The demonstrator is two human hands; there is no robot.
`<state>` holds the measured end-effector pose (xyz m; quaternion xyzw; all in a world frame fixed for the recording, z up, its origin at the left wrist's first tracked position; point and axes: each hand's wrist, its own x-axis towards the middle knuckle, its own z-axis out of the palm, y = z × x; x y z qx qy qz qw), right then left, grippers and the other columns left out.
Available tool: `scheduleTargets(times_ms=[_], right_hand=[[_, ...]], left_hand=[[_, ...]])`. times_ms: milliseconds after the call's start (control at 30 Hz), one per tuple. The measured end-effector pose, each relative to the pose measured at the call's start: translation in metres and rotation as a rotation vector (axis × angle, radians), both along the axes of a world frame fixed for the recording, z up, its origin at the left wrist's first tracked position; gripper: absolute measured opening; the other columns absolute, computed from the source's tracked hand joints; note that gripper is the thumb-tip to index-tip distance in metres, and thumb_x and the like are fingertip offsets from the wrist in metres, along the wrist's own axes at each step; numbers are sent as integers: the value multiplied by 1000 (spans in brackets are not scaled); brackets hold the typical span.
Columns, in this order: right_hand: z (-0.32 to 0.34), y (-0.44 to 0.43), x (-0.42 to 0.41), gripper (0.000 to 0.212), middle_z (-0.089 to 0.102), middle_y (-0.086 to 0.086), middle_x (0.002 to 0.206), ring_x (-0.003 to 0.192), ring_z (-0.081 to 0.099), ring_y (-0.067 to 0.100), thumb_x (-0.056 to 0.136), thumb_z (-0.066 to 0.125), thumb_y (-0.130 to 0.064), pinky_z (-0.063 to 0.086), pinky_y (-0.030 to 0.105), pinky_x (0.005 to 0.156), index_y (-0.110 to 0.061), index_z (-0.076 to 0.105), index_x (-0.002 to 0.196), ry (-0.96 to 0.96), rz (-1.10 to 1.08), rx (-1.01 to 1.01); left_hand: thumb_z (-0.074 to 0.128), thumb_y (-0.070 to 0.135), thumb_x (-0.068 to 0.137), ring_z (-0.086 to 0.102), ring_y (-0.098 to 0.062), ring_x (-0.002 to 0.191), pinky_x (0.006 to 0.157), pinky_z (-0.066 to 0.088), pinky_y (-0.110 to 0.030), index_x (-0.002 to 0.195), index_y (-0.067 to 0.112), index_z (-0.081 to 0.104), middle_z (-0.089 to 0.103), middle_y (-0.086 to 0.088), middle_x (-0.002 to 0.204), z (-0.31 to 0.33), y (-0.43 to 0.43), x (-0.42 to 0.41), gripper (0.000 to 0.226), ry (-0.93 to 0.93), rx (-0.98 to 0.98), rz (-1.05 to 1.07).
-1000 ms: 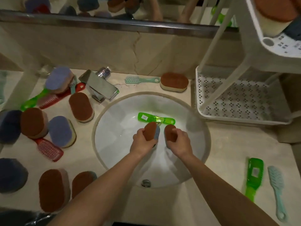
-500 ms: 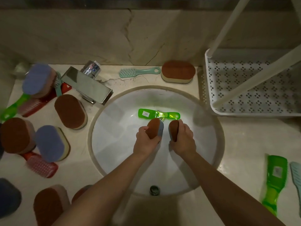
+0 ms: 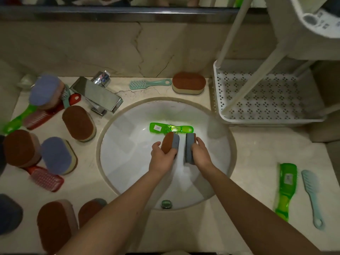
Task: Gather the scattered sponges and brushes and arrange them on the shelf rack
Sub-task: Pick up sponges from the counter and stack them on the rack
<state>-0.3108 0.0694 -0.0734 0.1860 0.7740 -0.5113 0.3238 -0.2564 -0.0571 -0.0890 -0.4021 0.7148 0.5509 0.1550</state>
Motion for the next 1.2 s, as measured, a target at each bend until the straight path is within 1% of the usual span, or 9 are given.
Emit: scheduleTargets(times_ms=[133, 267, 367, 533, 667, 867, 967, 1067, 1200], right_hand=[[29, 9, 8, 54, 54, 13, 133, 110, 56, 25, 90, 31, -8, 49, 41, 92, -18, 41, 142, -29, -29, -162], [54, 28, 24, 46, 56, 10, 117, 97, 57, 22, 89, 34, -8, 51, 42, 87, -18, 40, 134, -8, -64, -195], [74, 48, 38, 41, 57, 9, 113, 89, 58, 18, 89, 37, -10, 53, 39, 79, -16, 41, 129, 3, -59, -242], [105, 85, 56, 37, 58, 13, 120, 107, 59, 27, 93, 38, -27, 52, 48, 93, -13, 46, 127, 122, -26, -227], [131, 110, 66, 35, 58, 14, 123, 112, 57, 29, 98, 36, -28, 47, 53, 98, -13, 46, 127, 221, -20, -254], [166, 147, 74, 18, 57, 4, 108, 98, 59, 20, 97, 46, -26, 52, 44, 88, -22, 43, 114, 344, -40, -337], [185, 163, 71, 12, 58, 4, 111, 104, 59, 23, 96, 49, -22, 52, 48, 92, -25, 44, 107, 413, -51, -362], [206, 178, 62, 14, 59, 2, 111, 101, 61, 20, 95, 53, -20, 54, 44, 88, -29, 46, 103, 479, -73, -384], [242, 199, 42, 18, 59, 4, 109, 98, 62, 19, 93, 58, -17, 54, 36, 80, -28, 47, 101, 596, -75, -372]], left_hand=[[55, 57, 68, 57, -25, 115, 101, 45, -44, 147, 26, 22, 52, -8, 133, 31, 19, 6, 91, 78, 81, -13], [50, 56, 67, 58, -20, 111, 97, 48, -44, 144, 30, 33, 54, 5, 121, 60, 46, 20, 83, 172, 99, 11], [49, 50, 70, 61, -24, 107, 92, 51, -45, 137, 29, 42, 60, -3, 123, 78, 72, 37, 71, 226, 121, 22], [49, 40, 77, 62, -15, 98, 69, 48, -27, 135, 30, 39, 60, -1, 119, 110, 114, 59, 61, 339, 156, 25], [43, 41, 71, 60, -10, 94, 65, 47, -24, 133, 30, 37, 57, 8, 110, 135, 141, 68, 63, 424, 189, 38], [45, 43, 97, 59, -6, 90, 66, 52, -27, 122, 28, 43, 57, 11, 102, 162, 168, 67, 30, 515, 172, 112], [50, 47, 94, 59, -5, 90, 78, 54, -32, 119, 26, 44, 57, 9, 100, 179, 178, 59, 33, 565, 121, 99], [56, 47, 92, 59, -2, 89, 67, 47, -20, 121, 22, 46, 58, 6, 103, 199, 186, 47, 40, 640, 95, 78], [61, 45, 89, 60, 1, 87, 64, 48, -16, 127, 18, 50, 60, 9, 102, 232, 195, 26, 47, 736, 70, 36]])
